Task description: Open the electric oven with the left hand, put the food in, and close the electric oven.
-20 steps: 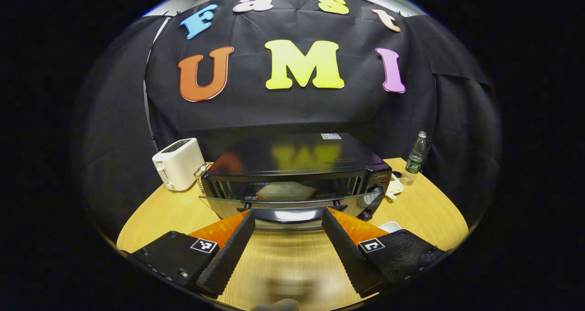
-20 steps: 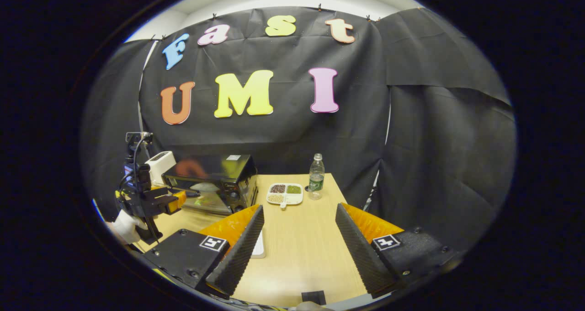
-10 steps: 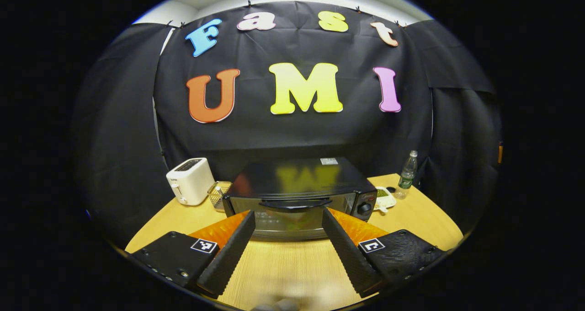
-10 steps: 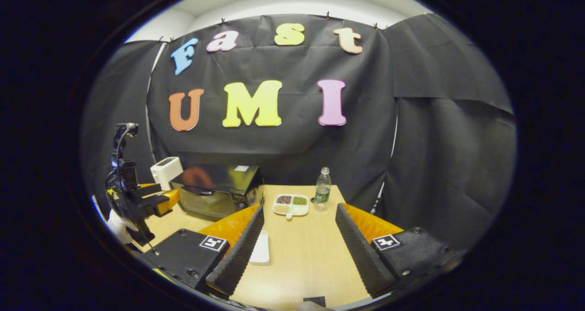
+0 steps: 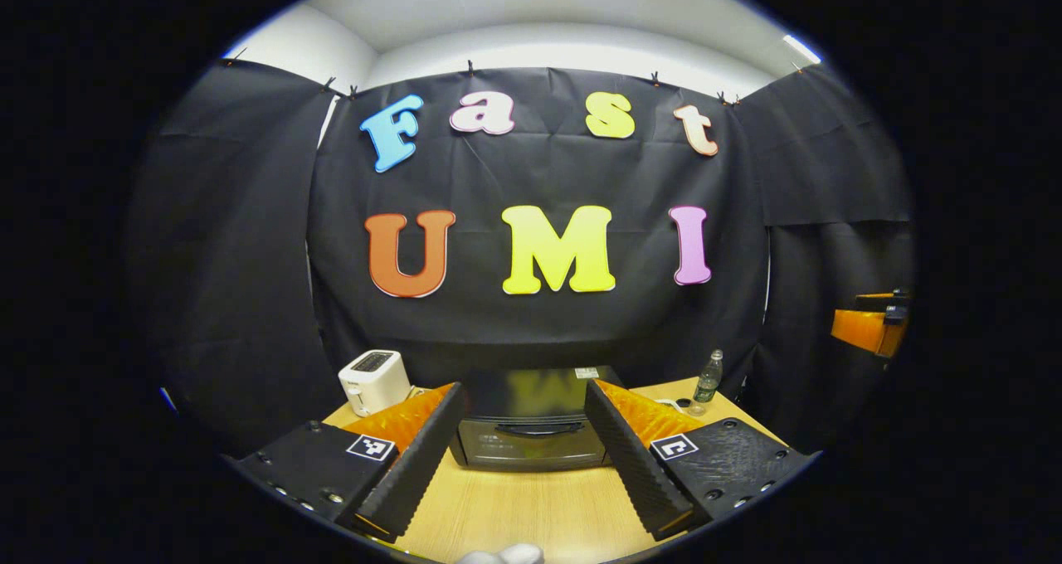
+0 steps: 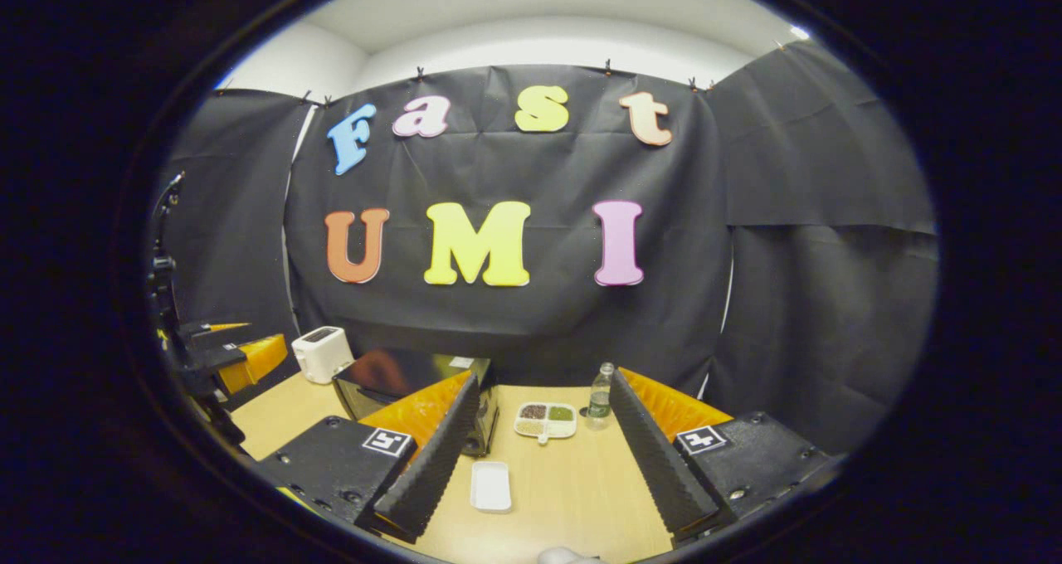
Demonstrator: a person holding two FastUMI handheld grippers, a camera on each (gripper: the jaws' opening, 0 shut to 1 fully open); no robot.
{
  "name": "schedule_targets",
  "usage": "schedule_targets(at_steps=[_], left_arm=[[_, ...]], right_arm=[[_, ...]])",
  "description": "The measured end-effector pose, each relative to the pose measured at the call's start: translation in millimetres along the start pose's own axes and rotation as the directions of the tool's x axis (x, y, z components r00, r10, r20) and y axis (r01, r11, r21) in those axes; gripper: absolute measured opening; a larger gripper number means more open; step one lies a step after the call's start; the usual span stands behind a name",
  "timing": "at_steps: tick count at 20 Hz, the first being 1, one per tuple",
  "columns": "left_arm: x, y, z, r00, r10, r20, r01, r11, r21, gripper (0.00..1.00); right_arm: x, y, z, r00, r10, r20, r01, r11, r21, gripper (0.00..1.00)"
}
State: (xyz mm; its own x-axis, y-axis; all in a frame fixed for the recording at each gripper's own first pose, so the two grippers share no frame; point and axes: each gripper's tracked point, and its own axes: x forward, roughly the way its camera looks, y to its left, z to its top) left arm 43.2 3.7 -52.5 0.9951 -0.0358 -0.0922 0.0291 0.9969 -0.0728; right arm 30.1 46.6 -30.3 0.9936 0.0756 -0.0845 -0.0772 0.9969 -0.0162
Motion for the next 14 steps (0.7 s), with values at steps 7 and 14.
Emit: schedule_targets(at_steps=[7, 14], left_arm=[[-35, 17, 39, 0.999, 0.022, 0.047, -0.021, 1.0, -0.014, 0.96], [-51, 26, 42, 0.999, 0.027, 0.044, -0.027, 1.0, -0.002, 0.96]], right_arm=[[-16, 21, 27, 0.999, 0.008, 0.044, -0.008, 1.0, 0.005, 0.9], [-33, 22, 38, 0.997, -0.025, 0.073, 0.023, 0.999, 0.026, 0.9]])
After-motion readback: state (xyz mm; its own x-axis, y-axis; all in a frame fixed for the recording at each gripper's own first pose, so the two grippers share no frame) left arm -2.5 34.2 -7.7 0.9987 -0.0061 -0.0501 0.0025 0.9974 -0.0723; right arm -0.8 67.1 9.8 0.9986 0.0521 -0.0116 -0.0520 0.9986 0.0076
